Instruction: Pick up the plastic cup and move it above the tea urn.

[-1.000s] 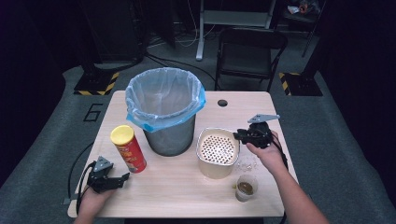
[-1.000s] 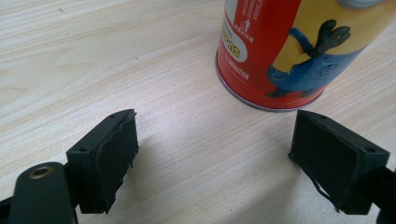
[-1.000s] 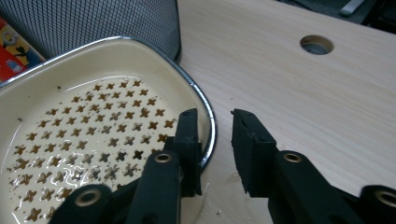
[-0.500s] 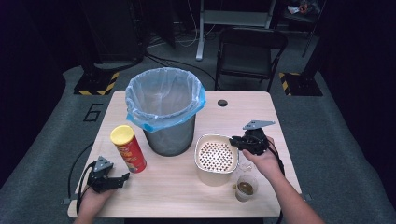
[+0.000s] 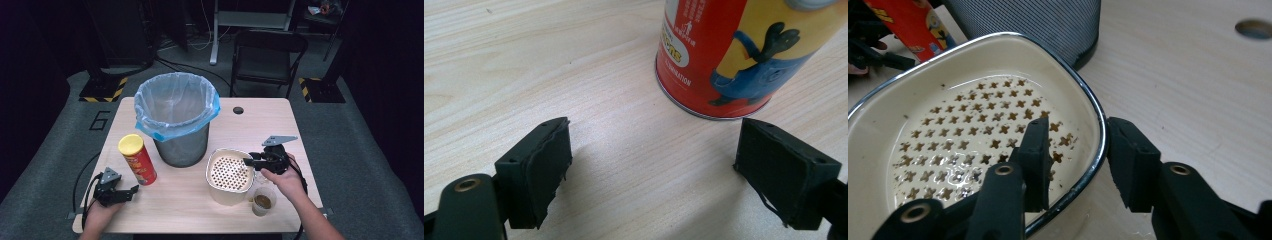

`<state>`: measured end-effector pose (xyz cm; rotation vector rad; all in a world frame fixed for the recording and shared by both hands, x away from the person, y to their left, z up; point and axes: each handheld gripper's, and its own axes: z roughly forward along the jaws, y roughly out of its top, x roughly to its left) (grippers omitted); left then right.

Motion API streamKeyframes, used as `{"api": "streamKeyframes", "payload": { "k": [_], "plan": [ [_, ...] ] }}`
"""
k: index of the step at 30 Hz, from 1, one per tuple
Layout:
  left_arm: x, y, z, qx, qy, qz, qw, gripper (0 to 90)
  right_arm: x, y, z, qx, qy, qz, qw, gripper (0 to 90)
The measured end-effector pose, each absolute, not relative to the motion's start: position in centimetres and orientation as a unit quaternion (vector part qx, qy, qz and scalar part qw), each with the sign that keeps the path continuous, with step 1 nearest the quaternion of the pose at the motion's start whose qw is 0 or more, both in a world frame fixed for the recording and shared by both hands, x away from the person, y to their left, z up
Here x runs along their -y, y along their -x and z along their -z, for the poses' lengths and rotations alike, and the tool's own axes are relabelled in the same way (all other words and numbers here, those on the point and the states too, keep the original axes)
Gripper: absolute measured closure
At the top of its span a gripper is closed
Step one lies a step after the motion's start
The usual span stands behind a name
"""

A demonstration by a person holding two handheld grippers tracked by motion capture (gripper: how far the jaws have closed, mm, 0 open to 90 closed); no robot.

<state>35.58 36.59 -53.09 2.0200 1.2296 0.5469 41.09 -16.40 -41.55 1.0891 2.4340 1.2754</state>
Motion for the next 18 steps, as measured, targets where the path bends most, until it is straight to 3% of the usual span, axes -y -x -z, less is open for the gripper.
{"api": "streamKeyframes", "payload": {
  "k": [1,2,5,10,18],
  "plan": [
    [-36.6,-35.6,53.1,-0.475,-0.78,-0.211,0.35,14.5,16.4,-41.1,41.5,-0.82,-0.367,-0.43,0.093,60.8],
    [-36.6,-35.6,53.1,-0.475,-0.78,-0.211,0.35,14.5,16.7,-40.4,41.1,-0.82,-0.344,-0.441,0.118,53.0],
    [-36.6,-35.6,53.1,-0.475,-0.78,-0.211,0.35,14.5,17.2,-39.4,40.6,-0.816,-0.335,-0.451,0.135,40.6],
    [-36.6,-35.6,53.1,-0.475,-0.78,-0.211,0.35,14.5,18.3,-37.3,40.6,-0.818,-0.33,-0.449,0.142,27.3],
    [-36.6,-35.6,53.1,-0.476,-0.779,-0.211,0.349,14.5,19.4,-33.8,42.5,-0.825,-0.313,-0.454,0.127,16.2]
  ]
}}
